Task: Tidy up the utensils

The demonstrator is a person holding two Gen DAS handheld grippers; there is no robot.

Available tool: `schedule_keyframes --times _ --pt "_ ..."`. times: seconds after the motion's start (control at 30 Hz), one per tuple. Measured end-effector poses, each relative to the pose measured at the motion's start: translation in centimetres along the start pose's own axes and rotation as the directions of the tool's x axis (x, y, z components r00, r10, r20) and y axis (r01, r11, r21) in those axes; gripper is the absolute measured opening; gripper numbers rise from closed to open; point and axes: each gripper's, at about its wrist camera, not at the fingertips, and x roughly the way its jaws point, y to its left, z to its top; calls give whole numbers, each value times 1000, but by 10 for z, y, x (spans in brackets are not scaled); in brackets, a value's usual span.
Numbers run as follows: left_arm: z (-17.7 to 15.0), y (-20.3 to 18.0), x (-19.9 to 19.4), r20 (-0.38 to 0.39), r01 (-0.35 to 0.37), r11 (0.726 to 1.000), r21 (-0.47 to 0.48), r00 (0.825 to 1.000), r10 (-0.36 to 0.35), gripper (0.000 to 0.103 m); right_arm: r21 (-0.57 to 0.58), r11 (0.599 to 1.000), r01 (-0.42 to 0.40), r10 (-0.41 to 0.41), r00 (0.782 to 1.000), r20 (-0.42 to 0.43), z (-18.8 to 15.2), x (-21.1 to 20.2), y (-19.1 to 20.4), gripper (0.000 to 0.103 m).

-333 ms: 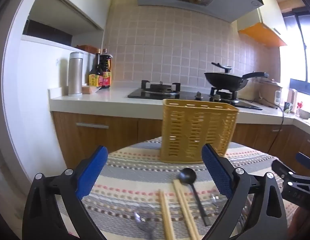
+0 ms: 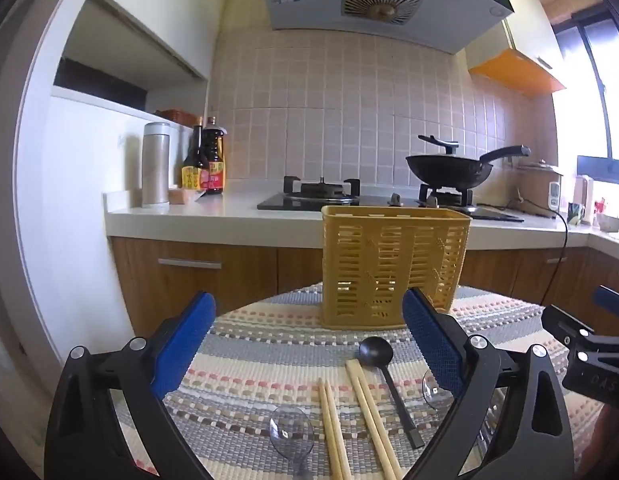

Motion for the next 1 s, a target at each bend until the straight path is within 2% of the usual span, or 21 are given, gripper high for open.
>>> schedule_keyframes --times 0.07,0.2,0.4,1.0 --pt "1 2 -2 -3 -6 1000 -10 1000 6 92 -19 1000 15 -15 1000 14 -2 -3 3 97" --pt "4 6 0 -4 -35 999 -11 999 35 92 -19 1000 19 -19 1000 -15 -1 0 3 97" --pt "7 8 -1 3 -31 999 -11 1000 31 92 8 1000 4 -4 1000 -28 -1 3 -2 97" --pt "4 3 5 -20 -36 999 26 999 37 92 -25 1000 -6 5 1000 -22 -1 2 4 97"
